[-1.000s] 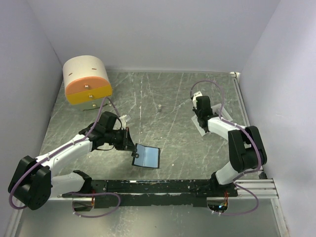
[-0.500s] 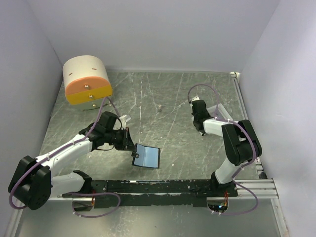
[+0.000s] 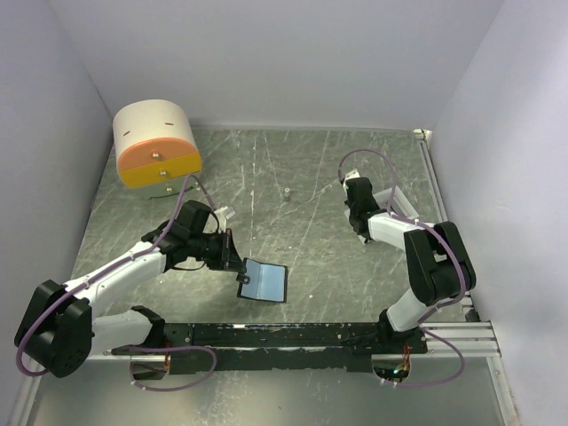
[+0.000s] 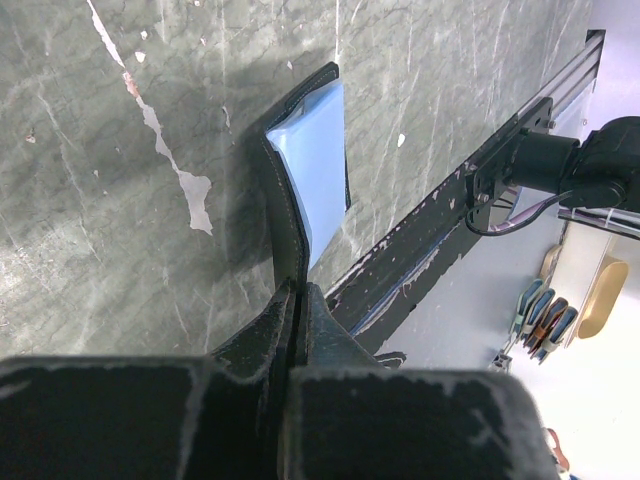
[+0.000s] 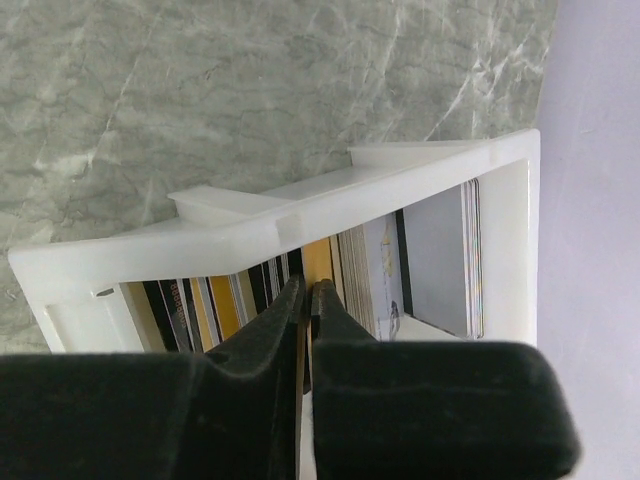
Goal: Put the credit cards into the card holder
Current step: Pick up the credit card from the storage box.
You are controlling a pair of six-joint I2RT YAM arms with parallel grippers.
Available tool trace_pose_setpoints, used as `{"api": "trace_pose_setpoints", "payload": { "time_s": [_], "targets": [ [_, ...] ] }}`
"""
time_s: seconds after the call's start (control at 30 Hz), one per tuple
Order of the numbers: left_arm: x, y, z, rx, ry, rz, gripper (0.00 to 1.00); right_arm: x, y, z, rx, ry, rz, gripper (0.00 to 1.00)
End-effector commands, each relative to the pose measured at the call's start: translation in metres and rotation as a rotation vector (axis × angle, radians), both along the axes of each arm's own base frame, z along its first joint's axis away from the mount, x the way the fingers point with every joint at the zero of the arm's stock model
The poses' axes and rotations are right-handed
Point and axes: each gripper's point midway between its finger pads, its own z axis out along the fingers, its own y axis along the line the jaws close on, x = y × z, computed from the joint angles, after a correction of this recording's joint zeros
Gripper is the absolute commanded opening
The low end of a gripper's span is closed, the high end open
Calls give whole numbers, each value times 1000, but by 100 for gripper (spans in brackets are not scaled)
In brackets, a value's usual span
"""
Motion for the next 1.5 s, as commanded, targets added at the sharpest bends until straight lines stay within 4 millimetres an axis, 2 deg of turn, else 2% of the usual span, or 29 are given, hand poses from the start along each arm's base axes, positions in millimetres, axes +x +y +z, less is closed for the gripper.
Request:
{"api": "trace_pose_setpoints", "payload": {
  "time_s": [0.0,0.3,0.37,0.43,0.53,0.7,0.77,0.8,0.83,0.9,0.97,1.17,1.23,1.3,1.4,1.47],
  "targets": [
    [1,-5,8,-45,-22,-22,7,-2,6,3,36,9,9,0],
    [2,-5,9,-45,-26,-18,7,1,3,29,31,-14,-22,0],
    [2,-5,9,-46,-26,-18,7,-1,4,27,33,10,-26,0],
    [1,-5,9,-47,-28,-19,7,-4,6,18,33,50,-10,6],
    [1,-5,9,-47,-27,-19,7,-8,8,9,40,76,8,0],
    [1,-5,10,-50,-28,-18,7,-6,13,19,88,29,15,0],
    [1,-5,10,-49,-30,-18,7,-5,14,16,88,53,17,14],
    [1,-5,10,-49,-29,-19,7,-6,14,13,81,71,22,3],
    [1,-5,9,-47,-28,-20,7,-8,14,11,76,83,25,0],
    [1,-5,10,-48,-28,-19,7,-11,19,8,97,96,58,0],
    [1,-5,10,-49,-31,-17,7,-11,21,14,117,63,61,0],
    [1,-5,9,-48,-27,-18,7,-8,11,31,83,21,9,0],
    [1,-5,9,-46,-26,-17,7,-9,13,31,89,29,16,8],
    [2,-5,10,-48,-30,-16,7,-10,16,26,99,57,34,0],
    [1,-4,10,-47,-31,-15,7,-14,22,21,125,74,65,0],
    [1,-4,10,-47,-29,-13,7,-12,20,25,125,48,42,0]
  ]
}}
